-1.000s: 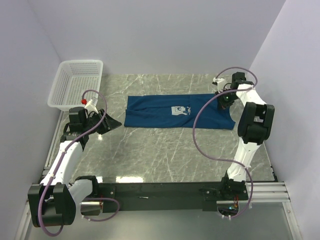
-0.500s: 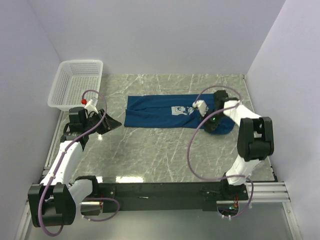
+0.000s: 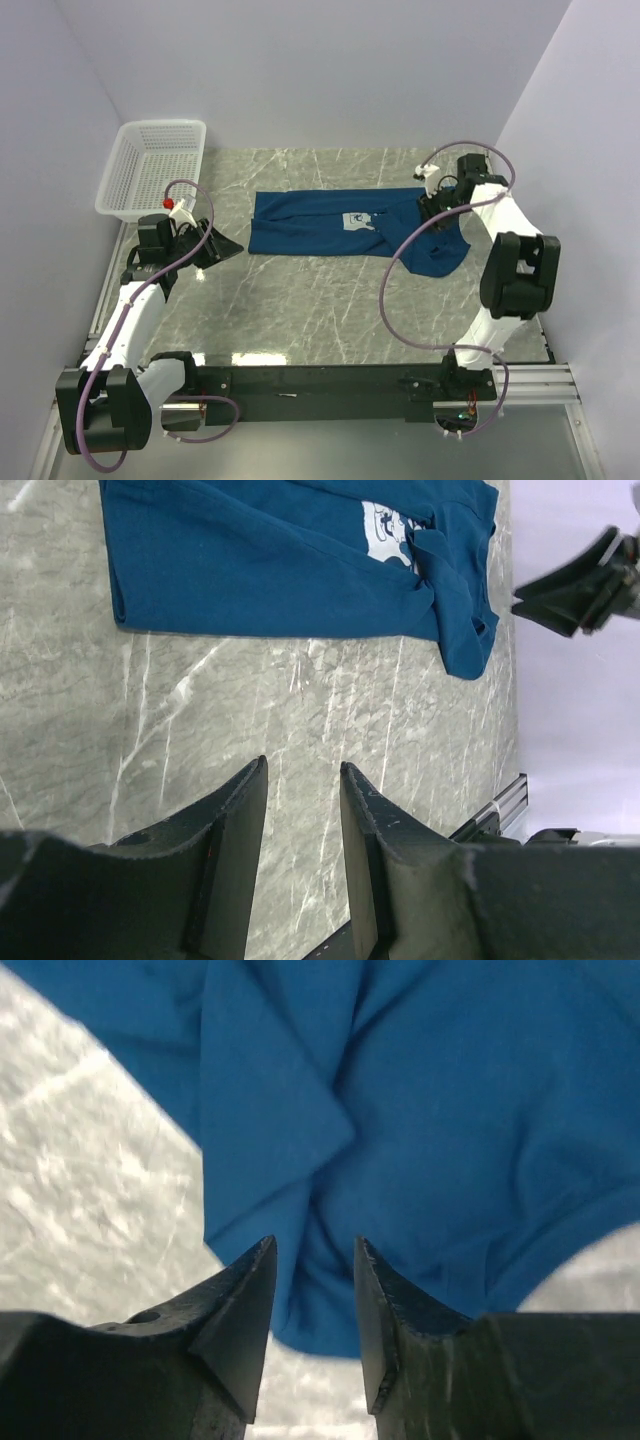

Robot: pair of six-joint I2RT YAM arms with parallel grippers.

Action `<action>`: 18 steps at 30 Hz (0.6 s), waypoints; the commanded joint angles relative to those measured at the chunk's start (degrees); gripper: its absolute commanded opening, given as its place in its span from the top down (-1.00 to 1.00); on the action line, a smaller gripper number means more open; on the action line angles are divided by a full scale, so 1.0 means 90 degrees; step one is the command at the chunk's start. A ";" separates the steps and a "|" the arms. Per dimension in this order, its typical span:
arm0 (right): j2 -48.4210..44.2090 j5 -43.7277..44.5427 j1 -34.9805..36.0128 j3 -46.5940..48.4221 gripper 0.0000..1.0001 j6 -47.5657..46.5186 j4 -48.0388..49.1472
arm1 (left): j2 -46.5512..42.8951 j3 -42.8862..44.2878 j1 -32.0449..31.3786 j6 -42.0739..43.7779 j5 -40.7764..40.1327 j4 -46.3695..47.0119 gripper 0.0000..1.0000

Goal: Fold and stack the t-shirts
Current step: Fold the tshirt

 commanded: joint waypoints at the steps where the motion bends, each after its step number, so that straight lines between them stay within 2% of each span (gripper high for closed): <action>1: 0.0665 -0.0630 0.0135 0.0453 0.08 0.0717 -0.0269 | -0.0045 -0.0002 0.0023 0.0070 0.0151 0.0250 0.18; 6: 0.1145 -0.0446 0.0174 0.0591 0.07 0.1449 0.0092 | -0.0055 -0.0002 0.0023 0.0080 0.0151 0.0241 0.18; 15: 0.1497 -0.0425 0.0174 0.0728 0.04 0.1734 0.0180 | -0.0084 -0.0011 0.0042 0.0070 0.0170 0.0260 0.18; 18: 0.1556 -0.0503 0.0174 0.0776 0.11 0.1811 0.0219 | -0.0075 -0.0011 0.0042 0.0070 0.0170 0.0260 0.18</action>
